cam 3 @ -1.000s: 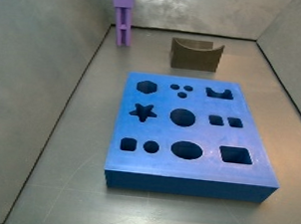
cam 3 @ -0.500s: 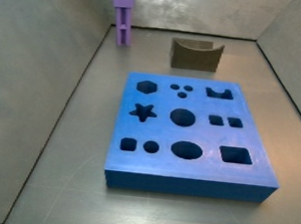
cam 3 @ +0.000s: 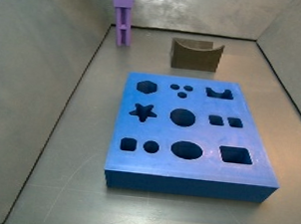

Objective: Pick up the 3 prong object. Move up. Move to above the board. Insert the 3 prong object.
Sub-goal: Pick up the 3 prong object.

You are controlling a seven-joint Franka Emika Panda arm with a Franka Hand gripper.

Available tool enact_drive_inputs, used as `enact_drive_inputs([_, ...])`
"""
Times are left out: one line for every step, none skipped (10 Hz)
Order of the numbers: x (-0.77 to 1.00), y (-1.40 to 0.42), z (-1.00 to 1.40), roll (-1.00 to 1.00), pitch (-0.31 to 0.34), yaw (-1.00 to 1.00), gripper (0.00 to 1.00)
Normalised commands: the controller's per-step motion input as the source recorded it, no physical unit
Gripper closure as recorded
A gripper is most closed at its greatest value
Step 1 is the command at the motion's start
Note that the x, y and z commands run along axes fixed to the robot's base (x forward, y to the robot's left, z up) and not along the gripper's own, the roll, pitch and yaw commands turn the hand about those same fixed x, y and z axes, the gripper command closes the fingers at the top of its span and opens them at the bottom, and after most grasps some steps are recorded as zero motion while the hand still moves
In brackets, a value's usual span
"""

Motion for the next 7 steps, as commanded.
enact_drive_inputs([-0.03, 0.0, -0.38, 0.06, -0.009, -0.02, 0.0])
enact_drive_inputs([-0.1, 0.02, -0.3, 0.05, 0.0, -0.06, 0.0])
enact_drive_inputs([-0.14, 0.07, -0.27, 0.05, -0.007, -0.01, 0.0])
enact_drive_inputs([-0.02, 0.05, -0.24, 0.03, 0.0, 0.0, 0.0])
enact_drive_inputs([0.0, 0.05, -0.21, 0.08, 0.0, 0.0, 0.0])
enact_drive_inputs([0.0, 0.06, -0.21, 0.11, 0.0, 0.0, 0.0])
enact_drive_inputs([0.02, 0.03, -0.21, 0.12, 0.0, 0.0, 0.0])
